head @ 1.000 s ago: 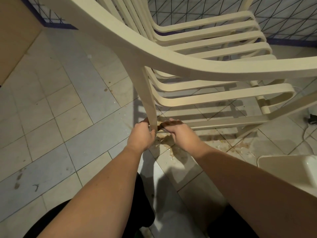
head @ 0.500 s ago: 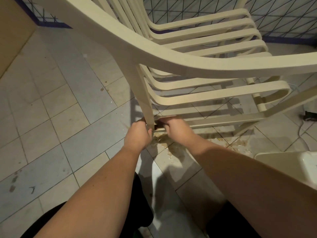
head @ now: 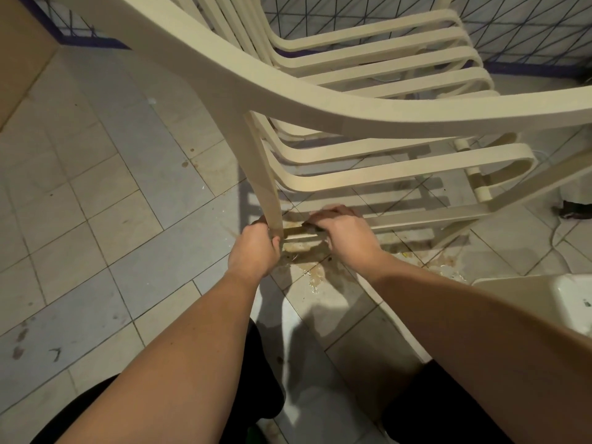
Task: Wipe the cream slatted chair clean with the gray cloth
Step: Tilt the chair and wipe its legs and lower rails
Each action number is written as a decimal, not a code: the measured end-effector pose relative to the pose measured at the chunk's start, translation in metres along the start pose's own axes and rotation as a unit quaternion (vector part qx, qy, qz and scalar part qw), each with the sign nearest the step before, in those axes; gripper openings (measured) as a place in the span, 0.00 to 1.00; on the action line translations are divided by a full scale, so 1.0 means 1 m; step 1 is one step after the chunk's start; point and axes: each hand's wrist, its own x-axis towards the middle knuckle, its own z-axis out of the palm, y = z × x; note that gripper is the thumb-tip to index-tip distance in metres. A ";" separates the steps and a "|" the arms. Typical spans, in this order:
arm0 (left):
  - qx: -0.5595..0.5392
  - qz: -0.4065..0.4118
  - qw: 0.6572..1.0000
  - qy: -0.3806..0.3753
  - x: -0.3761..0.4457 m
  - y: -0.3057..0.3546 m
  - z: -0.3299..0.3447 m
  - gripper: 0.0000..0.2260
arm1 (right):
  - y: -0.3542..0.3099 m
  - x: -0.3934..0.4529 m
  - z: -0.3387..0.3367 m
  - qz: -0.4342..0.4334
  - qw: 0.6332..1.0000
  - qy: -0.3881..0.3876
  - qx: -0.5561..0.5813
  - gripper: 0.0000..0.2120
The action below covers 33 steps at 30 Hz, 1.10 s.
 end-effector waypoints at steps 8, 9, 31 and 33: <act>0.007 0.003 1.000 -0.002 0.002 0.001 -0.002 0.11 | -0.038 -0.001 0.028 -0.048 0.997 -0.059 -0.003 0.29; 0.012 0.005 1.000 -0.005 0.002 0.001 -0.003 0.11 | -0.029 -0.006 0.028 -0.090 0.993 -0.068 -0.021 0.31; -0.196 0.010 0.977 -0.080 -0.024 0.003 -0.054 0.13 | -0.115 -0.012 -0.037 0.244 0.786 0.146 0.548 0.14; -0.234 0.009 0.967 -0.102 -0.026 0.002 -0.055 0.12 | -0.122 -0.013 -0.056 0.220 0.778 0.172 0.563 0.15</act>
